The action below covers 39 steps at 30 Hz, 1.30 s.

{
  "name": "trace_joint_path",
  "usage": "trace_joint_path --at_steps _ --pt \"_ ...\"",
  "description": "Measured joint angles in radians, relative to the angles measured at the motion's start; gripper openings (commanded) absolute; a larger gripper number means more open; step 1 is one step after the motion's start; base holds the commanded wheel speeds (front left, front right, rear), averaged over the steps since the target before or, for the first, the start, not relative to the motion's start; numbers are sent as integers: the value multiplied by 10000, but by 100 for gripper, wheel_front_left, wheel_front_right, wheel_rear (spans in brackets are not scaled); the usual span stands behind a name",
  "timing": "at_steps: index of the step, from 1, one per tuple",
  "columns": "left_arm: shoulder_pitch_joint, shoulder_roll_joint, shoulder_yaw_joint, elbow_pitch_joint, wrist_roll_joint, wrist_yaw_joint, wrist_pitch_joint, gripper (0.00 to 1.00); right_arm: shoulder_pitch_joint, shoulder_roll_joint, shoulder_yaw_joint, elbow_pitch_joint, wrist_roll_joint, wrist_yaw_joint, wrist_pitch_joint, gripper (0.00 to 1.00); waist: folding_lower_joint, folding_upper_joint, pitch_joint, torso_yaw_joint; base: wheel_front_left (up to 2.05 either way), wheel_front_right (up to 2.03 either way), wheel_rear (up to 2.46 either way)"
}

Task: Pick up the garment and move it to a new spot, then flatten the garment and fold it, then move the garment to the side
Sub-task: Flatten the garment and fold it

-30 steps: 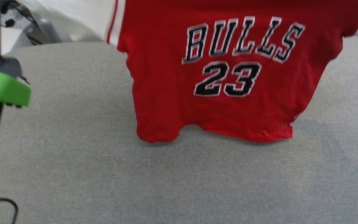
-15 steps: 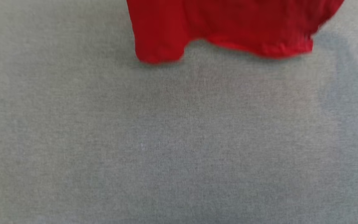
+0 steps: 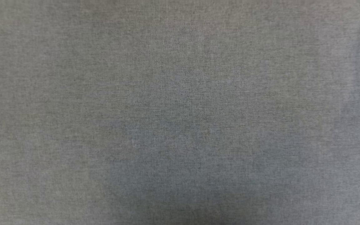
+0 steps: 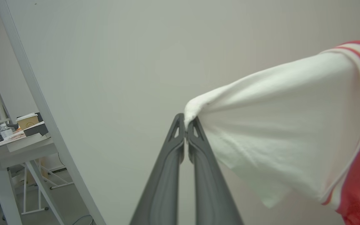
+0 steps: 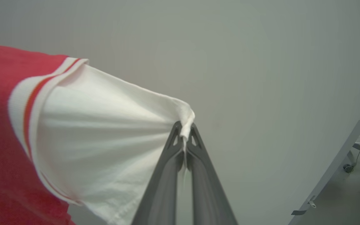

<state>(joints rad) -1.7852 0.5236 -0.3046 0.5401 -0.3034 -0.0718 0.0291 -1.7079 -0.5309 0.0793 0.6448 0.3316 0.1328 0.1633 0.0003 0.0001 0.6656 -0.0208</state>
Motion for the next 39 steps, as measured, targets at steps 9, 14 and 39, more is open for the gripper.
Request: trace_joint_path --at_steps 9,14,39 --pt "81 -405 -382 1875 12 -291 -1375 0 -87 309 516 1331 2 -2 -1202 0 -1 0 500 192 0 0 0" --pt "1328 -717 -637 2491 -238 -355 -2050 0 902 479 792 1691 489 -2 -1703 0 -1 0 346 285 0 0 0" --pt "10305 -1745 -1519 2895 -1845 -545 -2757 0 9611 -322 2993 280 5047 -12 -1256 0 -4 0 -3172 466 0 0 0"
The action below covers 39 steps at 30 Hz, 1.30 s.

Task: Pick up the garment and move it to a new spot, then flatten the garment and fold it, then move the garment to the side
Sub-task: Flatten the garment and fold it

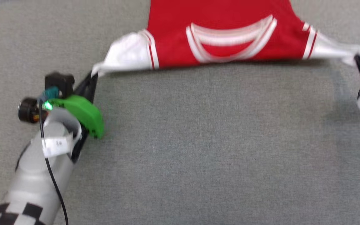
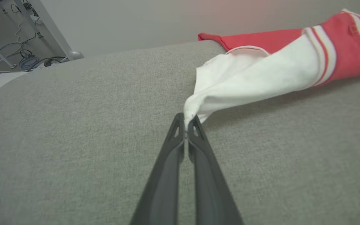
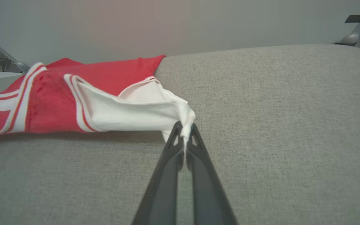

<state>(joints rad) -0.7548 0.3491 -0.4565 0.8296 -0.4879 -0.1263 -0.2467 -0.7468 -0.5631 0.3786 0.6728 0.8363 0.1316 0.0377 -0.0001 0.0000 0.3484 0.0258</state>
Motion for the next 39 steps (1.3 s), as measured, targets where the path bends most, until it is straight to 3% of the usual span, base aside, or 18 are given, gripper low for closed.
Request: trace_joint_path --at_steps 15,28,31,37,38,39 --pt "3155 504 -1009 -1076 -897 -63 796 0 3845 -1093 437 -1279 1797 10 803 0 0 0 -2156 401 0 0 0" --pt "6015 2138 -1287 -3960 -2334 -71 2865 0 7277 -1705 -430 -3035 3143 10 2972 0 0 0 -3587 694 0 0 0" --pt "6593 2483 -1290 -4861 -2451 157 3269 0 7828 -1714 -809 -3331 3118 10 3365 0 0 0 -3633 688 0 0 0" --pt "6725 2656 -1223 -6209 -2493 656 3674 0 8026 -1609 -1687 -3900 2677 8 4002 0 0 0 -3294 674 0 0 0" --pt "6724 2683 -1212 -6374 -2506 711 3733 0 8024 -1593 -1814 -3939 2554 8 4159 34 0 0 -3234 671 0 0 0" --pt "6724 2688 -1156 -6556 -2600 794 3850 0 8019 -1592 -1973 -3971 2330 8 4368 100 0 0 -3153 668 0 0 0"
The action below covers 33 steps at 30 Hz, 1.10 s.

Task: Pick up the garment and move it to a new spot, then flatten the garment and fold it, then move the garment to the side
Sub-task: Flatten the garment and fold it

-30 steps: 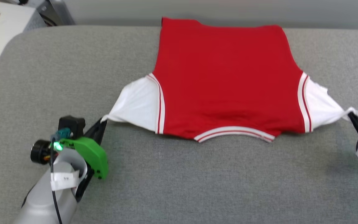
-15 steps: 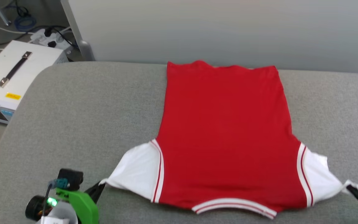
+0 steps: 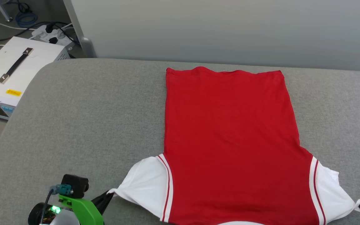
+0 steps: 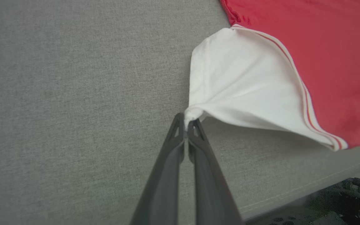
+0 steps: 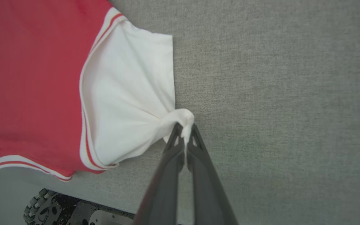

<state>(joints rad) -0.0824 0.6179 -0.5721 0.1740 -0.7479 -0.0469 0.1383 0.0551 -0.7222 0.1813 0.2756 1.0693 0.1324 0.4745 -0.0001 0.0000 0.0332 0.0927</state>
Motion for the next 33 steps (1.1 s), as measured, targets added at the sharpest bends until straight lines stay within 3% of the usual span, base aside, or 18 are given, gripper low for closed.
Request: trace_joint_path --at_steps 8,15,21,33 --pt "-72 244 19 -2128 -318 715 1444 0 -1078 293 -1795 -1078 -926 -12 2644 100 0 0 834 82 0 0 0" --pt "-183 750 98 -4531 -276 1498 2610 0 -4055 1672 -3083 -2061 -2698 -12 5202 100 1 0 1974 296 0 0 0" --pt "-674 949 -59 -5946 249 1760 3037 0 -6886 2399 -3845 -1854 -4589 -12 7252 100 2 0 3261 703 0 0 0" --pt "-1475 391 -518 -6638 909 1712 3009 0 -10390 2466 -3885 -692 -6665 -12 8349 100 3 0 5272 1765 0 0 0"
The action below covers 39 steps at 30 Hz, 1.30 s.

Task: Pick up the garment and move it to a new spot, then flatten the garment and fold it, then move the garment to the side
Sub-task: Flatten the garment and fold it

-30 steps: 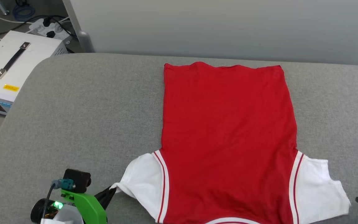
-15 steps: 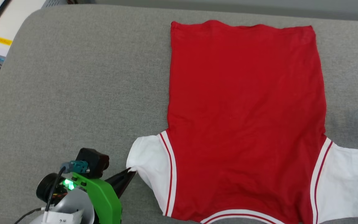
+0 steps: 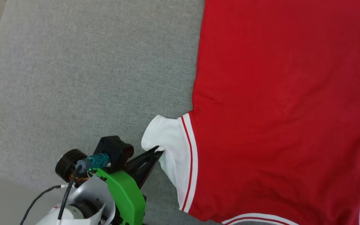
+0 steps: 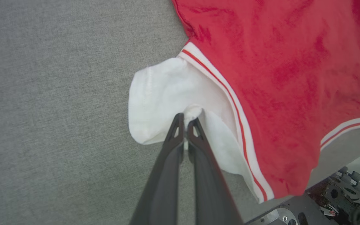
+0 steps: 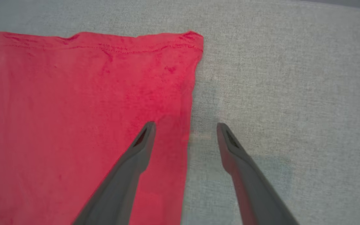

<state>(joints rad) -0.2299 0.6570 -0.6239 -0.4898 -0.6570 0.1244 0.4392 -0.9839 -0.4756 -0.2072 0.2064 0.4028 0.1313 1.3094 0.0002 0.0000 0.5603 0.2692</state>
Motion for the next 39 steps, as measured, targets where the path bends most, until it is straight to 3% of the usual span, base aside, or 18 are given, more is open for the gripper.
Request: trace_joint_path --at_steps 16,18,30,39 --pt "-445 -426 -21 395 107 -159 -564 0 -1219 -637 545 1267 -1009 0 -288 100 0 0 1298 1409 0 0 0" --pt "-464 -430 -27 428 105 -178 -571 0 -1210 -754 706 1246 -1007 0 -286 0 -1 0 1362 1482 0 0 0" --pt "-528 -445 52 694 59 -221 -673 0 -564 -838 953 1306 -777 0 -577 0 -1 0 993 1346 0 0 0" --pt "-526 -247 161 821 163 19 -637 0 1245 -585 968 1486 -282 0 -1244 0 -2 0 -96 900 0 0 0"
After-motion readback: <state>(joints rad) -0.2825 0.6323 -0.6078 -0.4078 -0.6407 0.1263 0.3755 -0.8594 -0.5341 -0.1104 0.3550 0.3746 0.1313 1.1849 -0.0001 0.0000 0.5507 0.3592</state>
